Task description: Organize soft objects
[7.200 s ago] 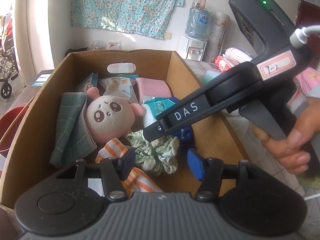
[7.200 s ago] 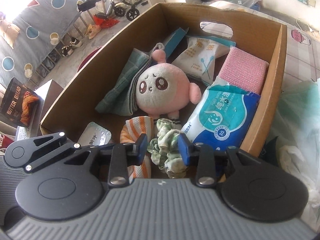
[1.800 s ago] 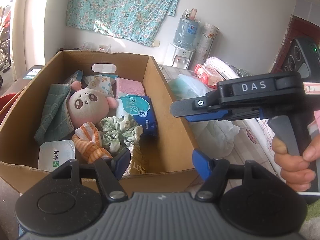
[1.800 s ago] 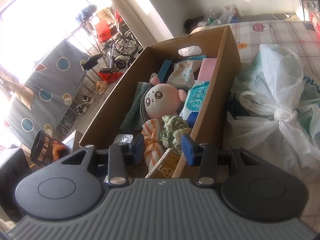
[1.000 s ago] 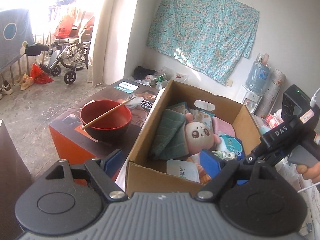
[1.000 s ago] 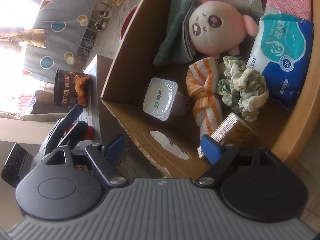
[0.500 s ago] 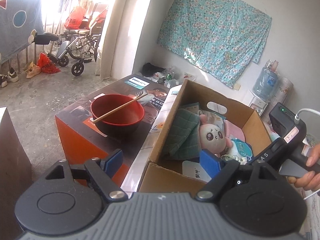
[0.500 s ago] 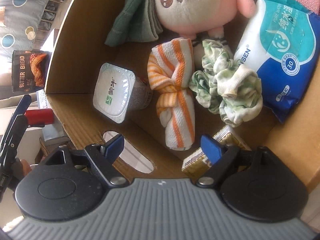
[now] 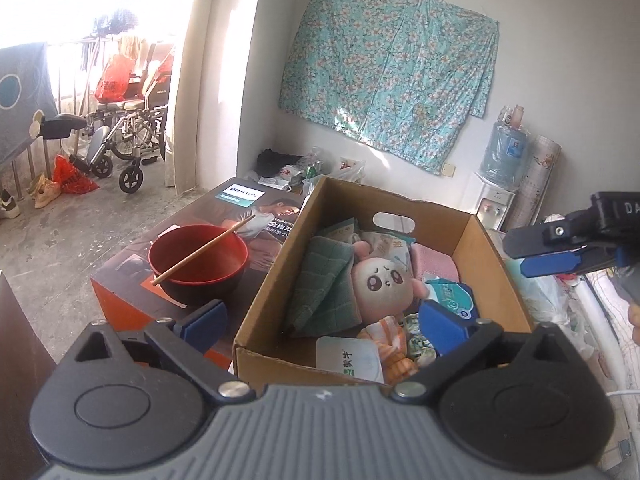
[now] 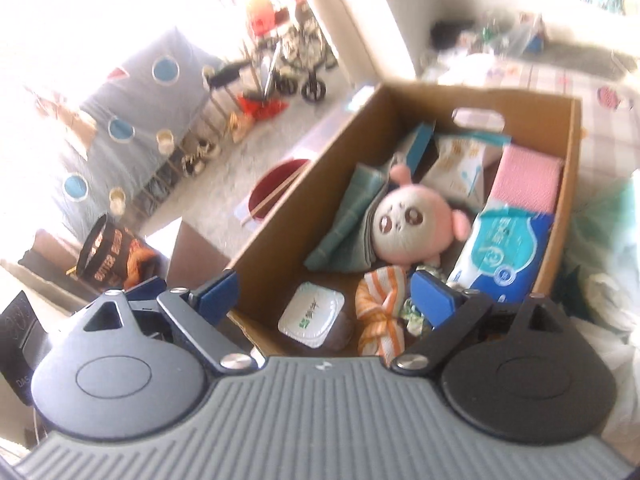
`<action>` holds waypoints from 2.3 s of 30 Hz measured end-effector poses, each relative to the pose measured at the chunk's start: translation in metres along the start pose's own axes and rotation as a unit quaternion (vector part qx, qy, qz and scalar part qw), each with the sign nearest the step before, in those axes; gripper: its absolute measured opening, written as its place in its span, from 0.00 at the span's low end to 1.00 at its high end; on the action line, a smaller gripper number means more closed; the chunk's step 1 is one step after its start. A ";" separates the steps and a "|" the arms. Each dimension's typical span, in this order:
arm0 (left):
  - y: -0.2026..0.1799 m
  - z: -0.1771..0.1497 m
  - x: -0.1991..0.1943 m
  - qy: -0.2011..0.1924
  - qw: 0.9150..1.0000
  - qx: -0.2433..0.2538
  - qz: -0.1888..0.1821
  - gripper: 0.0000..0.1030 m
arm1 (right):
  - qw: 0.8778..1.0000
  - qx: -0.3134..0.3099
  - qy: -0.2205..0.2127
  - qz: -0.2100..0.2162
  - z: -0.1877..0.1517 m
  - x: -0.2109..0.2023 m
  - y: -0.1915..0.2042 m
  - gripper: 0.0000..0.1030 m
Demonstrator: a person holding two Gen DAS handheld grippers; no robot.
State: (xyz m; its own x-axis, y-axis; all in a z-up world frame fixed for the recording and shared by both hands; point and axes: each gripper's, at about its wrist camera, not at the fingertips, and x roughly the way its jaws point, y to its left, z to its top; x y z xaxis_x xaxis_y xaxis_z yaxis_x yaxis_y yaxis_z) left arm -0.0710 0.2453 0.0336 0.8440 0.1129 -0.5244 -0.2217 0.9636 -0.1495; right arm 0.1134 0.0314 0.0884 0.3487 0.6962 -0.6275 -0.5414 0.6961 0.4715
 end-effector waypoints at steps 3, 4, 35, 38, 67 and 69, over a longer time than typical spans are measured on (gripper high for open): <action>-0.024 0.003 -0.005 -0.006 1.000 0.026 -0.010 1.00 | 0.994 -0.004 -0.104 -0.026 -0.027 -0.053 0.004 0.99; -0.032 0.003 -0.007 -0.009 0.999 0.034 -0.013 1.00 | 0.991 -0.001 -0.132 -0.038 -0.038 -0.067 0.003 0.99; -0.161 -0.027 0.030 0.156 0.984 0.087 -0.013 1.00 | 0.953 0.125 -0.105 -0.255 -0.164 -0.090 -0.068 0.99; -0.164 -0.026 0.029 0.153 0.984 0.096 -0.007 1.00 | 0.958 0.114 -0.088 -0.249 -0.161 -0.083 -0.064 0.99; -0.151 -0.032 0.038 0.177 0.979 0.097 0.019 0.99 | 0.956 0.083 -0.046 -0.278 -0.151 -0.062 -0.060 0.99; -0.150 -0.033 0.038 0.177 0.979 0.097 0.021 0.99 | 0.956 0.085 -0.044 -0.277 -0.151 -0.061 -0.060 0.99</action>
State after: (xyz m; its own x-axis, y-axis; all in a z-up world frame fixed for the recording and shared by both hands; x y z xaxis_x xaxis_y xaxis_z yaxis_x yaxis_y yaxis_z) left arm -0.0213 0.0970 0.0086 0.6062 0.0950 -0.7896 -0.1269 0.9917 0.0218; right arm 0.0091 -0.0790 0.0050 0.6130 0.2199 -0.7589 -0.1260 0.9754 0.1808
